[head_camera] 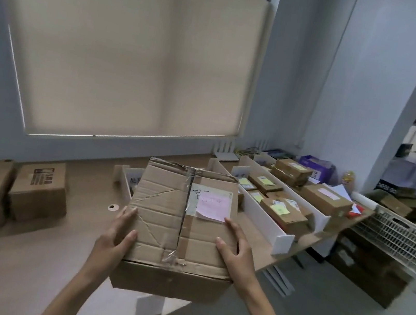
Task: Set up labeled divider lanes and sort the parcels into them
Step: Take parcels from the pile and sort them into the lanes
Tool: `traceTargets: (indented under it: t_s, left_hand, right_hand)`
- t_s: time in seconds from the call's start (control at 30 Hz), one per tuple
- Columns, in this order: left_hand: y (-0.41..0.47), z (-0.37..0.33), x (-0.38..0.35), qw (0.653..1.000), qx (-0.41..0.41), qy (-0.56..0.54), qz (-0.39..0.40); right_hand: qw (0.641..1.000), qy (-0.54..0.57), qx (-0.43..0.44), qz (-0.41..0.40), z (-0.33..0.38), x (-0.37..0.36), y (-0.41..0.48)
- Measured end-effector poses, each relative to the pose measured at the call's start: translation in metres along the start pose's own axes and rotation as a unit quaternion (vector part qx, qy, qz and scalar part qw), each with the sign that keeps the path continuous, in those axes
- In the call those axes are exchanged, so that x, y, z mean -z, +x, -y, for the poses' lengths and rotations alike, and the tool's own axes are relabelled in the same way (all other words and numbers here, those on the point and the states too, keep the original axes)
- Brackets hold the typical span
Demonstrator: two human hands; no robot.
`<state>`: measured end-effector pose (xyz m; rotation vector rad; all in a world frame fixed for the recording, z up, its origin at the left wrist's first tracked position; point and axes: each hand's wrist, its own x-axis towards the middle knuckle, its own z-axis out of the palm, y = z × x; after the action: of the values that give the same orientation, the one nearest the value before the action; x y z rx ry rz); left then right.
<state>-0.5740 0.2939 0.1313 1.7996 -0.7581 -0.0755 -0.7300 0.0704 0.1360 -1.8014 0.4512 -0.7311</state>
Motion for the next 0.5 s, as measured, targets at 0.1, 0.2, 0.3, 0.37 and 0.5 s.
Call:
traceTargets:
  t_s: [0.1, 0.2, 0.3, 0.37, 0.5]
  left_hand:
    - [0.013, -0.018, -0.065, 0.999, 0.005, -0.025, 0.024]
    - [0.022, -0.039, -0.130, 0.998, 0.017, -0.058, 0.031]
    - [0.029, -0.062, -0.192, 0.995, 0.035, -0.084, 0.035]
    - [0.034, -0.075, -0.226, 0.995, 0.036, -0.088, 0.028]
    - [0.047, -0.092, -0.288, 0.996, 0.046, -0.074, 0.027]
  right_hand:
    - [1.000, -0.009, 0.004, -0.022, -0.022, 0.064, 0.013]
    - [0.999, -0.019, 0.007, -0.027, -0.040, 0.130, 0.033]
    - [1.000, -0.022, 0.003, -0.021, -0.060, 0.189, 0.054]
    - [1.000, -0.026, -0.002, -0.012, -0.071, 0.221, 0.069]
    - [0.999, -0.048, -0.010, 0.016, -0.093, 0.281, 0.108]
